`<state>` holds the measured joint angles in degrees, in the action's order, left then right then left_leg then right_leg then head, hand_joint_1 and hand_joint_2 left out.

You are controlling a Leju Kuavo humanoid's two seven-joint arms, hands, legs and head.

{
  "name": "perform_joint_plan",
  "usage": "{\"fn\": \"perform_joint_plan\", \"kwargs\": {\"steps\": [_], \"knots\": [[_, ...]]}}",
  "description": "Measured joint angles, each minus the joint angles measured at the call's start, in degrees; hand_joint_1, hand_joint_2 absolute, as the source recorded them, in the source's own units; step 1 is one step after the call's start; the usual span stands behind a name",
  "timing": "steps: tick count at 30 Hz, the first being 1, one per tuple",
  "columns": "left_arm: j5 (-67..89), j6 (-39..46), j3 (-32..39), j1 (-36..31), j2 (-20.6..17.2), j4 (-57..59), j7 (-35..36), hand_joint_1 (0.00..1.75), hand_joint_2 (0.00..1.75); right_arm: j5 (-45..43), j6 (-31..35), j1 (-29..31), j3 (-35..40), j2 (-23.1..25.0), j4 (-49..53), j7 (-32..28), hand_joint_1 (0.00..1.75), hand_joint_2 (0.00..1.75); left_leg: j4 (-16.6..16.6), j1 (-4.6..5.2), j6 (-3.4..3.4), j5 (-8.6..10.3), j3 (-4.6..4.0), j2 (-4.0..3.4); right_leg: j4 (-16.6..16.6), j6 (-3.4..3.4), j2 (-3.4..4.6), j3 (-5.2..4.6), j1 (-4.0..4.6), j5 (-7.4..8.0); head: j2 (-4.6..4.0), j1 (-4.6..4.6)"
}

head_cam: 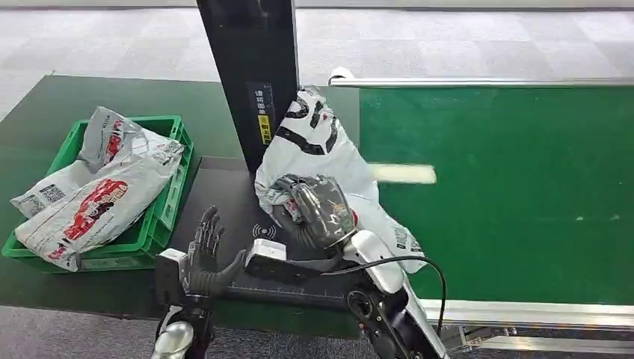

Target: Moved the parcel from conveyor to table for the left to box.

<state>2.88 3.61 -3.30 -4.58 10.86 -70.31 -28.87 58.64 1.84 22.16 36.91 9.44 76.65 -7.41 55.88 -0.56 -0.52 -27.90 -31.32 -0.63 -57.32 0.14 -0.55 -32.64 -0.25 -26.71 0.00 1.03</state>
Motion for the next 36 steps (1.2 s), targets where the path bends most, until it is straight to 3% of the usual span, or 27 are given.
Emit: {"fn": "perform_joint_plan", "kwargs": {"steps": [7, 8, 9, 19, 31, 36], "knots": [[-0.65, 0.57, 0.18, -0.61, -0.15, 0.09, -0.22, 0.0, 1.75, -2.31, -3.89, 4.43, 6.58, 2.4, -3.67, -1.73, 1.75, 1.75, 0.0, 0.01, 0.0, 0.0, -0.06, -0.01, 0.0, 0.0, 0.01, -0.08, -0.01, 0.01, 0.0, 0.0], [-0.66, 0.68, 0.24, -0.66, -0.17, 0.15, -0.22, 0.0, 1.75, -2.82, -4.35, 5.07, 7.71, 3.05, -4.17, -1.75, 0.19, 1.75, 0.0, 0.0, 0.0, 0.0, -0.06, 0.0, 0.0, 0.0, 0.01, -0.09, 0.0, 0.01, 0.0, -0.02], [-0.66, 0.79, 0.28, -0.72, -0.2, 0.24, -0.22, 0.0, 1.75, -3.19, -4.94, 5.79, 8.77, 3.74, -4.61, -1.66, 0.0, 1.75, 0.0, -0.01, 0.0, 0.0, -0.06, 0.0, -0.01, 0.0, 0.01, -0.1, 0.02, 0.0, 0.0, 0.0], [0.07, 1.4, 1.6, -2.53, -0.5, 1.31, 0.31, 0.0, 1.75, -11.8, -9.11, 9.16, 14.06, 7.15, -8.98, -1.03, 0.0, 1.75, 0.01, -0.01, -0.02, 0.01, -0.07, 0.01, -0.02, -0.01, 0.0, -0.09, 0.03, 0.01, 0.0, -0.04], [0.13, 1.68, 2.49, -3.28, -0.96, 1.86, 0.39, 0.0, 1.75, -12.68, -9.09, 9.9, 14.15, 7.15, -10.73, -1.55, 0.0, 1.75, 0.01, -0.02, -0.02, 0.01, -0.06, 0.01, -0.02, -0.01, 0.0, -0.12, 0.04, 0.01, 0.0, -0.02], [0.55, 2.03, 3.32, -3.1, -1.09, 1.66, 0.39, 0.0, 1.75, -22.96, -8.63, 9.75, 11.52, 6.71, -10.79, -5.66, 0.0, 1.75, 0.02, -0.02, -0.02, 0.01, -0.06, 0.01, -0.02, -0.01, 0.0, -0.11, 0.04, 0.01, 0.0, -0.02]]}}
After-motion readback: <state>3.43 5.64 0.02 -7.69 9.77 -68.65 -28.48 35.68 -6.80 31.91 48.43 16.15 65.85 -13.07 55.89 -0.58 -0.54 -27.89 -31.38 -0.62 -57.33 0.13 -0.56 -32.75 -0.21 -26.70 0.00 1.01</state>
